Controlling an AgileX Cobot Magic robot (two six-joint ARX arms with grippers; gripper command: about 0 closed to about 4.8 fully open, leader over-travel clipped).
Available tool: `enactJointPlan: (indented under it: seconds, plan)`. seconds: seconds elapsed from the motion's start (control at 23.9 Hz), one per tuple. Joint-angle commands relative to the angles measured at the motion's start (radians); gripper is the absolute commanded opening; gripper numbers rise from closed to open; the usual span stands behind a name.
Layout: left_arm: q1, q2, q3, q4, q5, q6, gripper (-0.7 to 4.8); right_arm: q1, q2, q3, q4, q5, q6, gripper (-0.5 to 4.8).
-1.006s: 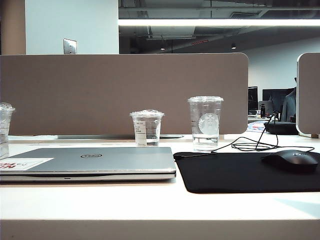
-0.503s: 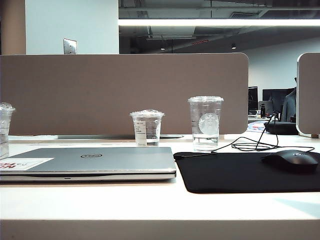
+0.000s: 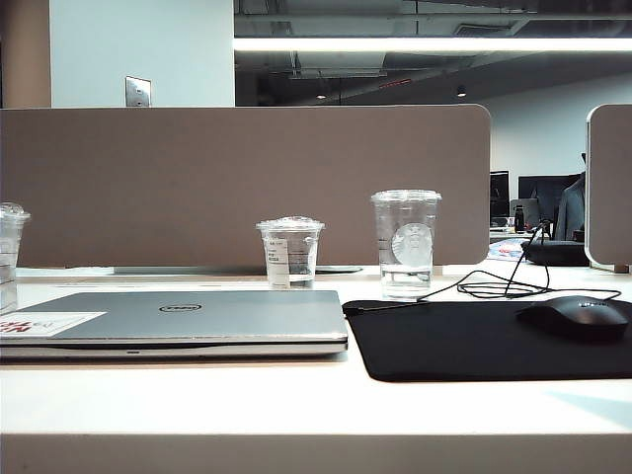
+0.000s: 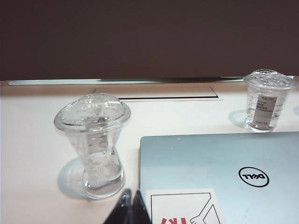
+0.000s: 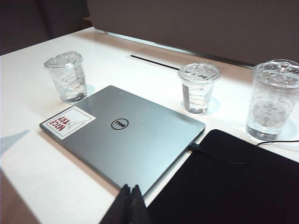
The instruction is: Pick up the coffee cup on the left and place it on the left side of the laptop.
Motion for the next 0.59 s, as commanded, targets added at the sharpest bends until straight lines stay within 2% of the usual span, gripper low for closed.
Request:
enactJointPlan:
  seconds: [0.04, 0.38, 0.59]
  plan:
    - [0.0, 0.0, 0.004, 0.006, 0.003, 0.001, -0.05, -0.109, -0.082, -0.063, 0.057, 0.025, 0.0, -0.03]
    - [0.0, 0.0, 0.004, 0.006, 0.003, 0.001, -0.05, -0.379, -0.257, -0.217, 0.159, 0.049, 0.0, -0.03]
    - [0.0, 0.0, 0.004, 0.006, 0.003, 0.001, -0.05, -0.508, -0.338, -0.29, 0.159, 0.144, 0.0, -0.03]
